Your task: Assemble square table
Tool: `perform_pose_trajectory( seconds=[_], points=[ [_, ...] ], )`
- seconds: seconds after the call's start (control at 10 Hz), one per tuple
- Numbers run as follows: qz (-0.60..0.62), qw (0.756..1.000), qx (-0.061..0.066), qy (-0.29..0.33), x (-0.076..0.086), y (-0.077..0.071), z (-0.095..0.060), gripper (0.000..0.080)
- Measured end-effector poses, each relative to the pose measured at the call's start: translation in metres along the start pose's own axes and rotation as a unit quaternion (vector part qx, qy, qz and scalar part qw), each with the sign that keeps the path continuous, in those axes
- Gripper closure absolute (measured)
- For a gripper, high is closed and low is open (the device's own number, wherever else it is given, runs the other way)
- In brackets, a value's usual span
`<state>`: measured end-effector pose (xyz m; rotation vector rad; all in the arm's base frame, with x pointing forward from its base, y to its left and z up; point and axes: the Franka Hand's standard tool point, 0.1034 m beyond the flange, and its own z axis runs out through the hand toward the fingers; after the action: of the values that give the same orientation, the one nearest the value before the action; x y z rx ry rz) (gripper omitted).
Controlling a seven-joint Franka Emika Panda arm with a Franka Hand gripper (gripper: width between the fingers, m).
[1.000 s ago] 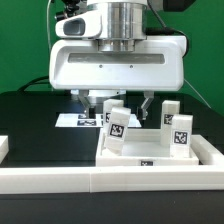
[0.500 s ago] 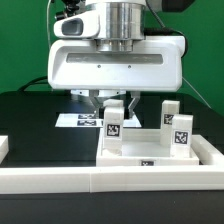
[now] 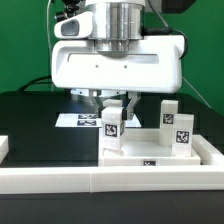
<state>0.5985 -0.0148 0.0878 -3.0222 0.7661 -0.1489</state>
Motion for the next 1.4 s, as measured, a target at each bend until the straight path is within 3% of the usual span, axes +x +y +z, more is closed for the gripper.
perform_pose_trajectory(
  seconds=[0.3, 0.6, 1.2, 1.4],
  points=[
    [0.150, 0.989, 0.003, 0.010, 0.000, -0.002, 0.001, 0.0509],
    [0.283, 0.959, 0.014, 0.019, 0.000, -0.009, 0.002, 0.0509],
    [0.518, 0.855, 0.029, 0.004, -0.006, -0.022, 0.002, 0.0509],
    [0.530, 0.848, 0.031, 0.003, -0.006, -0.023, 0.002, 0.0504]
  ],
)
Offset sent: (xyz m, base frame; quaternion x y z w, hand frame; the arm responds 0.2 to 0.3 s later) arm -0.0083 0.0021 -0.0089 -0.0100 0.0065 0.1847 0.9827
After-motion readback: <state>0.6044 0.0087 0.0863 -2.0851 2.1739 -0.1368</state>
